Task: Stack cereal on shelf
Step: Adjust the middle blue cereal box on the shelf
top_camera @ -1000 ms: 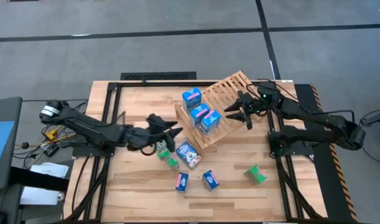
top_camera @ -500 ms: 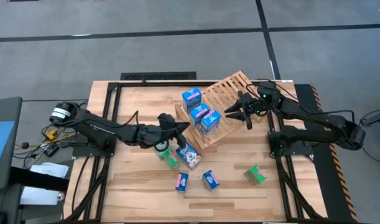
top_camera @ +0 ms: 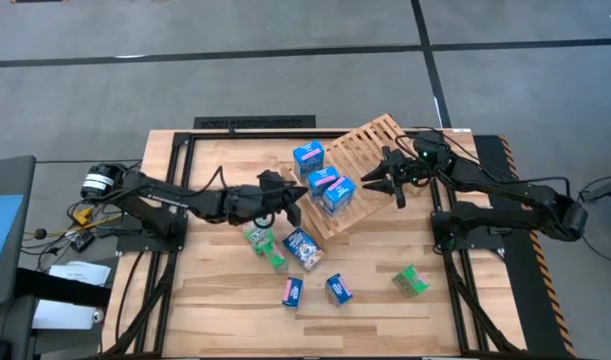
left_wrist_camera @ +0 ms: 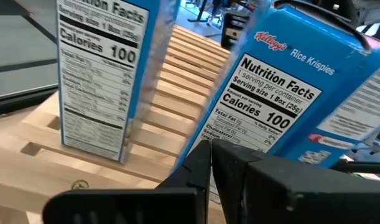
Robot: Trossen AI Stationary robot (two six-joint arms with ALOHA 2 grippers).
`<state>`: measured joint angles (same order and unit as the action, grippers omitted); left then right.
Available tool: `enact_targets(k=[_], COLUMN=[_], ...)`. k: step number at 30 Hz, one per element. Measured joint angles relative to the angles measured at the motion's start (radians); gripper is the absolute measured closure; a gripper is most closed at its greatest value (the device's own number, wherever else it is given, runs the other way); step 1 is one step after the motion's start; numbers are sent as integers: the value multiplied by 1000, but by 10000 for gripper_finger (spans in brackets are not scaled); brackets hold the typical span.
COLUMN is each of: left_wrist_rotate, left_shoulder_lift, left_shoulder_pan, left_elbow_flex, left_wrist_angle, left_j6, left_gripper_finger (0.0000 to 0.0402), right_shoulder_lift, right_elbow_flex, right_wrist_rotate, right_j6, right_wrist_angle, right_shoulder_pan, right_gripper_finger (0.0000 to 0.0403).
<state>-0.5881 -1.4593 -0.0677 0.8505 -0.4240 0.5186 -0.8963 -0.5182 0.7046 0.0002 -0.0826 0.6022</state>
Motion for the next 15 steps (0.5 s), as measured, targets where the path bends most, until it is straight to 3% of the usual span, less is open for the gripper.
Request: enact_targets(k=[15], left_wrist_rotate=[71], left_shoulder_lift=[0], left_shoulder_pan=[12], left_elbow_flex=[0], left_wrist_angle=[-6], left_j6=[11], left_gripper_finger=[397], right_shoulder_lift=[0], right_elbow_flex=[0], right_wrist_rotate=[-28], right_j6=[-6], right_wrist_angle=[-3], right_shoulder_pan=[0], right_gripper_finger=[269])
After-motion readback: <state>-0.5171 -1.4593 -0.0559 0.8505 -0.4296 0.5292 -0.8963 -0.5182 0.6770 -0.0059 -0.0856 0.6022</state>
